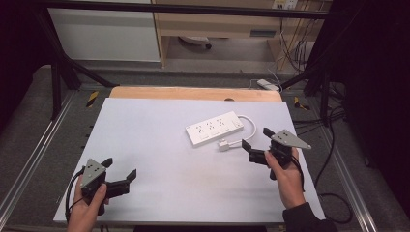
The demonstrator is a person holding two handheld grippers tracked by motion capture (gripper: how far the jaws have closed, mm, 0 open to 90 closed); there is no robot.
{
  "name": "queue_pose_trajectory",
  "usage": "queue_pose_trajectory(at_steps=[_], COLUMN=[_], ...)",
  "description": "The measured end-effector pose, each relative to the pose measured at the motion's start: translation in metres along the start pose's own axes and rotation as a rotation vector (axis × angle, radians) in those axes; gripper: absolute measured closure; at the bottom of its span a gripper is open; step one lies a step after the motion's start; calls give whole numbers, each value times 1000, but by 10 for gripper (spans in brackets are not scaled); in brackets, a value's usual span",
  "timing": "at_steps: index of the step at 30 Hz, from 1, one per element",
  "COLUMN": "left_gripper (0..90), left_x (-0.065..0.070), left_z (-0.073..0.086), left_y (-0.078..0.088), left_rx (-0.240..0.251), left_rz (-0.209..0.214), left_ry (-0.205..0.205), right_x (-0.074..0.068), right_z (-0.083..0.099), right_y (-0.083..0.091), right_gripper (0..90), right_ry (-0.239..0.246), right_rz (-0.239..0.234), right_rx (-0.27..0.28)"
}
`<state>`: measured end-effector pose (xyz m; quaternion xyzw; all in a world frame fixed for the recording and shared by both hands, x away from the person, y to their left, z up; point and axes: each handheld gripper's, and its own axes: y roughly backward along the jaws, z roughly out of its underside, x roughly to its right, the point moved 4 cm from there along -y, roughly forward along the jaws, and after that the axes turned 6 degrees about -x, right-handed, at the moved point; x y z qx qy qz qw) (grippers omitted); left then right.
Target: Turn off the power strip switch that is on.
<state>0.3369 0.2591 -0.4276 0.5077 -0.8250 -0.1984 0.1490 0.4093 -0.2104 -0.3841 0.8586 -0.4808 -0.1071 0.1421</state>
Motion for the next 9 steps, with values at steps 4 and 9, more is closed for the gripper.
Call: queue_pose_trajectory(at_steps=[4,9], left_gripper=[44,44], left_x=[0,0], left_z=[0,0], left_y=[0,0], left_rx=[5,2], left_rz=[-3,-2], left_ry=[5,1], right_x=[8,16], right_z=[19,42], right_y=[17,36], right_gripper=[65,56], right_ry=[-7,-13], right_rz=[20,44], right_rx=[15,1])
